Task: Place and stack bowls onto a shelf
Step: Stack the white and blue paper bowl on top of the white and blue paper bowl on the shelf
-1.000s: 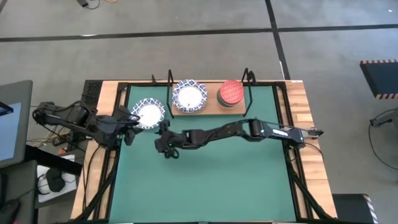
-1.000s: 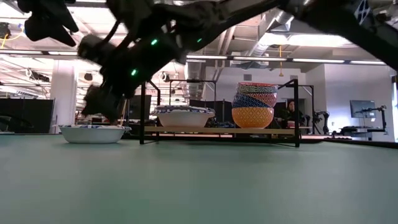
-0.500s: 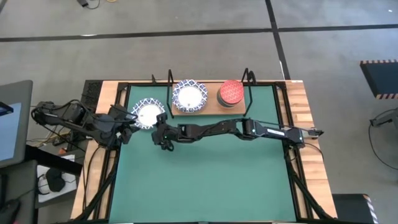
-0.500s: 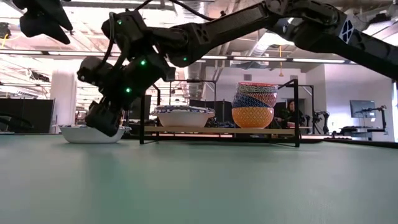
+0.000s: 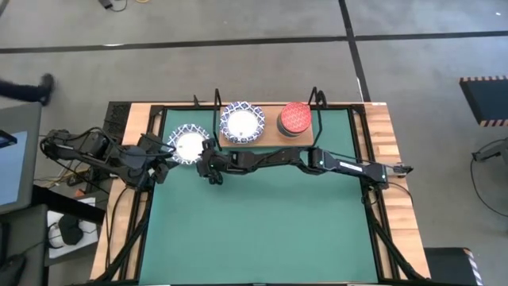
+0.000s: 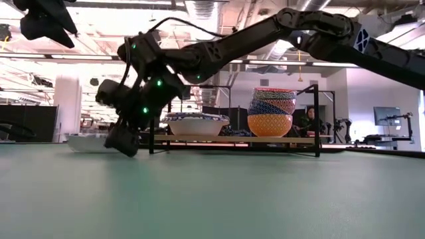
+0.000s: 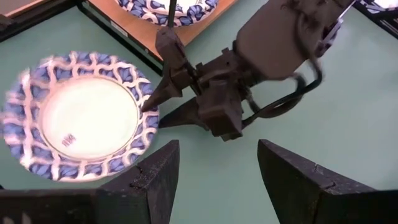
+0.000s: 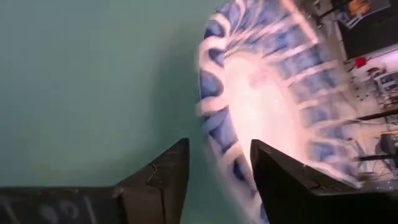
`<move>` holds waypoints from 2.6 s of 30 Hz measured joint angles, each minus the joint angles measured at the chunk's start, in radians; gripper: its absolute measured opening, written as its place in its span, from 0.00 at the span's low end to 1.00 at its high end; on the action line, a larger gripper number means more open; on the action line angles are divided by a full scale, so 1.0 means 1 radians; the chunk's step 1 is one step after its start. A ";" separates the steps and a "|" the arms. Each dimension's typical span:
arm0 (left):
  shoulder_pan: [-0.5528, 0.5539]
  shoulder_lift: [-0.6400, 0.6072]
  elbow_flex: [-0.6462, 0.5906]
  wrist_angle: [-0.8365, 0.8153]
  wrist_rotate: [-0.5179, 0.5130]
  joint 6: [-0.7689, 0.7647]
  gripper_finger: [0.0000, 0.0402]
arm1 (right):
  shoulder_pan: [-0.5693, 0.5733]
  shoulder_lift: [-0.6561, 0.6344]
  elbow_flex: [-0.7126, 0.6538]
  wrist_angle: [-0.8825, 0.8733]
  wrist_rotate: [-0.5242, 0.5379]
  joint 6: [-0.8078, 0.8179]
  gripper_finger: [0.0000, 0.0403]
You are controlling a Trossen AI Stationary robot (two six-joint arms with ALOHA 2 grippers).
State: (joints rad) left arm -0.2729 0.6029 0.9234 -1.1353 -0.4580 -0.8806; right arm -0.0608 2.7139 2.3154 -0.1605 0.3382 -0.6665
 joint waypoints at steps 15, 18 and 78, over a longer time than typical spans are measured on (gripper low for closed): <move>0.000 0.000 0.000 0.000 -0.017 -0.020 0.50 | 0.046 -0.006 -0.002 -0.018 0.079 0.008 0.09; 0.000 0.000 0.000 0.000 -0.033 -0.015 0.50 | 0.065 -0.042 -0.003 -0.069 0.070 0.030 0.06; 0.000 0.013 -0.001 0.080 -0.325 0.030 0.50 | -0.005 -0.782 -0.519 -0.744 -0.362 0.552 0.05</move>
State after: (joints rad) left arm -0.2726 0.6155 0.9222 -1.0556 -0.7825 -0.8504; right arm -0.0654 1.9323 1.7969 -0.9046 -0.0239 -0.1149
